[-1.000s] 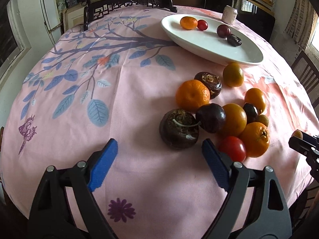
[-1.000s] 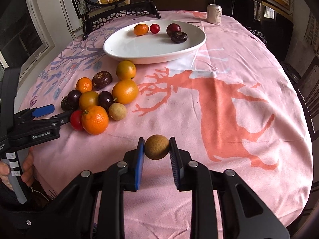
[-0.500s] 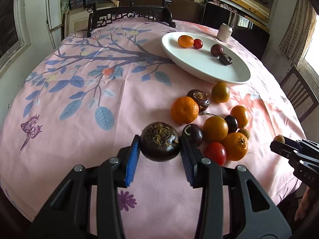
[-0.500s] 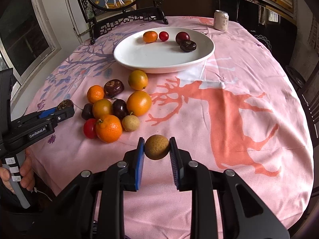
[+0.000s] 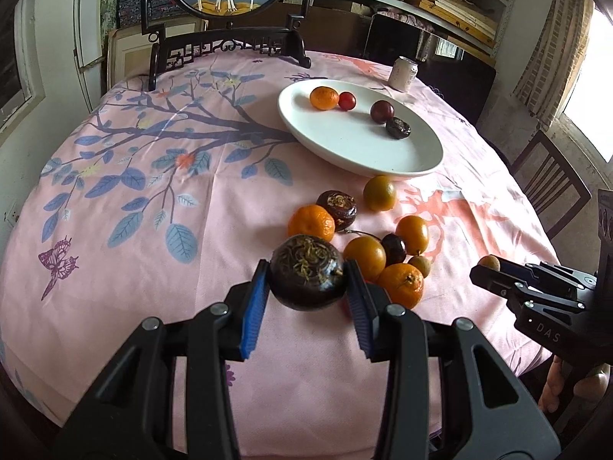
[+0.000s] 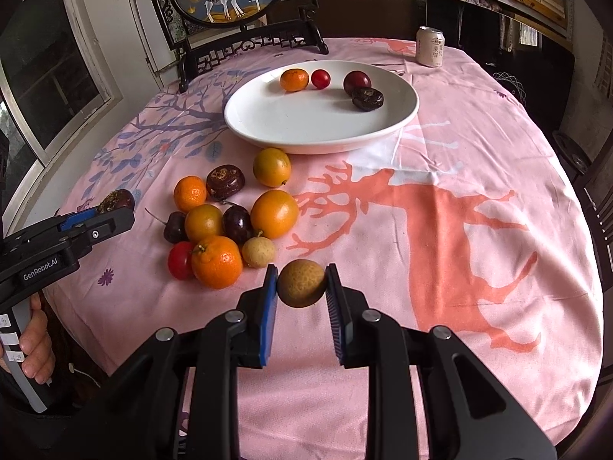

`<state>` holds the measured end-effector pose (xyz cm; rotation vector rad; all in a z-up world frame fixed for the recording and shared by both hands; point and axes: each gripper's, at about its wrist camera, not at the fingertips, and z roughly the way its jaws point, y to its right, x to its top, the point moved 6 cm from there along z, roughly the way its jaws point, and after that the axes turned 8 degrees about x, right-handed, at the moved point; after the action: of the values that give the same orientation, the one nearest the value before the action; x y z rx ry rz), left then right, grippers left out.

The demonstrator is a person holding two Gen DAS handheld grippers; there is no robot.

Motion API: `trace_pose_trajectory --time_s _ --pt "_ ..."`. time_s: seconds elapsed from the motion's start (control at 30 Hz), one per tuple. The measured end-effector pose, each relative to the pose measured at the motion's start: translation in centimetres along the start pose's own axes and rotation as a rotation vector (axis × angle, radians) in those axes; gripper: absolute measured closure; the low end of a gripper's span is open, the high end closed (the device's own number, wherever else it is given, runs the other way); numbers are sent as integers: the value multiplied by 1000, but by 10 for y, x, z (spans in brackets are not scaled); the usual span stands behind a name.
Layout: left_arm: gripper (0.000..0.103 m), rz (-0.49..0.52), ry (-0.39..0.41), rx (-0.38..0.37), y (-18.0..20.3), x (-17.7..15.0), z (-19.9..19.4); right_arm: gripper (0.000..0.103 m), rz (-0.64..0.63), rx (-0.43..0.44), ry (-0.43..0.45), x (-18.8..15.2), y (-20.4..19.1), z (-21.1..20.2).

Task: Organize fruits
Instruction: 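Place both held fruits on the white plate and open both tools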

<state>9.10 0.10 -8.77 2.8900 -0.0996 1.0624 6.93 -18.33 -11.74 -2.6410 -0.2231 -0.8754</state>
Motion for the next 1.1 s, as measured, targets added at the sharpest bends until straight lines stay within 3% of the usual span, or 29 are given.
trace_pose_trajectory --time_s 0.2,0.33,0.57,0.77,0.93,0.97,1.0,1.03,1.1 --pt "63 30 -9 29 11 35 10 78 -38 16 4 30 -1 9" --pt "63 48 8 58 17 93 29 78 -108 18 15 80 -1 20" --pt "62 11 -62 63 24 186 107 78 -191 12 30 169 16 73" --pt "62 -20 -145 63 30 204 166 78 -155 31 -54 200 43 135" --pt "62 -16 -164 64 34 205 186 78 -149 32 -78 210 48 160" --pt "61 -17 -164 66 34 205 187 74 -151 29 -84 211 48 163" --pt "60 -18 -154 69 34 207 187 60 -153 31 -92 212 48 166" --pt "51 -16 -145 69 34 210 185 50 -155 22 -87 213 47 166" --pt "44 -15 -124 69 34 213 175 48 -169 3 -56 216 46 158"
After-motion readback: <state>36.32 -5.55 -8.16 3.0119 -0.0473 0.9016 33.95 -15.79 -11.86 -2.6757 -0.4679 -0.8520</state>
